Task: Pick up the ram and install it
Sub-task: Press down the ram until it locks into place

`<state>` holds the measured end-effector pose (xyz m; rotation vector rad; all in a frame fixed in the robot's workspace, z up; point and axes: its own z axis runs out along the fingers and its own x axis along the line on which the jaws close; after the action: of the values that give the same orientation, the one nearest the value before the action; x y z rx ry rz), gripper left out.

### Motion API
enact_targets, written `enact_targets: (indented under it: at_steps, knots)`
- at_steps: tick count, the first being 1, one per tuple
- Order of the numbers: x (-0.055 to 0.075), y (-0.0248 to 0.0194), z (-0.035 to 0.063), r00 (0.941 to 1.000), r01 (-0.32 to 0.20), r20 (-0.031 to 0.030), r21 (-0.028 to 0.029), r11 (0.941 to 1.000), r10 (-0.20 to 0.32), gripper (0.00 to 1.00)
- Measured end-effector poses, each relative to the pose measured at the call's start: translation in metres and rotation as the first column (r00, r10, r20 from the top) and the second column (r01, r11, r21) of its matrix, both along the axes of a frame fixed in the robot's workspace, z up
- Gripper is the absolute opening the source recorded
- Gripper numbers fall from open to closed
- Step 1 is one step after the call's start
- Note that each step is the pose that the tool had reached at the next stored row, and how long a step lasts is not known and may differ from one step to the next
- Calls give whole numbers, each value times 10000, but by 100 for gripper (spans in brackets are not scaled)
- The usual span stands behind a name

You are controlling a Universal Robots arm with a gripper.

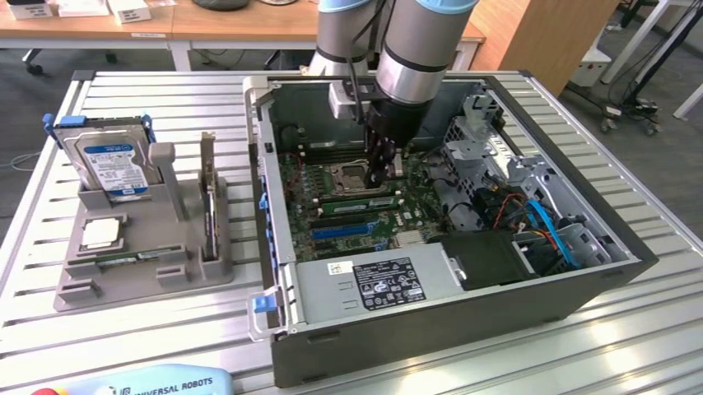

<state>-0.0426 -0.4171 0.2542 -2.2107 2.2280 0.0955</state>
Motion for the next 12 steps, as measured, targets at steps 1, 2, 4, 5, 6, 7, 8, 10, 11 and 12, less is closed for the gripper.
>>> enact_targets:
  at_steps: [1, 2, 4, 5, 6, 7, 8, 10, 11, 12]
  knots:
    - [0, 0, 0, 10000, 0, 0, 0, 10000, 0, 10]
    - [0, 0, 0, 10000, 0, 0, 0, 10000, 0, 10]
    - [0, 0, 0, 10000, 0, 0, 0, 10000, 0, 10]
    - [0, 0, 0, 10000, 0, 0, 0, 10000, 0, 10]
    - [0, 0, 0, 10000, 0, 0, 0, 10000, 0, 10]
    - [0, 0, 0, 10000, 0, 0, 0, 10000, 0, 10]
    - [0, 0, 0, 10000, 0, 0, 0, 10000, 0, 10]
    - [0, 0, 0, 10000, 0, 0, 0, 10000, 0, 10]
    - [0, 0, 0, 10000, 0, 0, -1, 10000, 0, 10]
    - [0, 0, 0, 10000, 1, 0, 0, 10000, -1, 10]
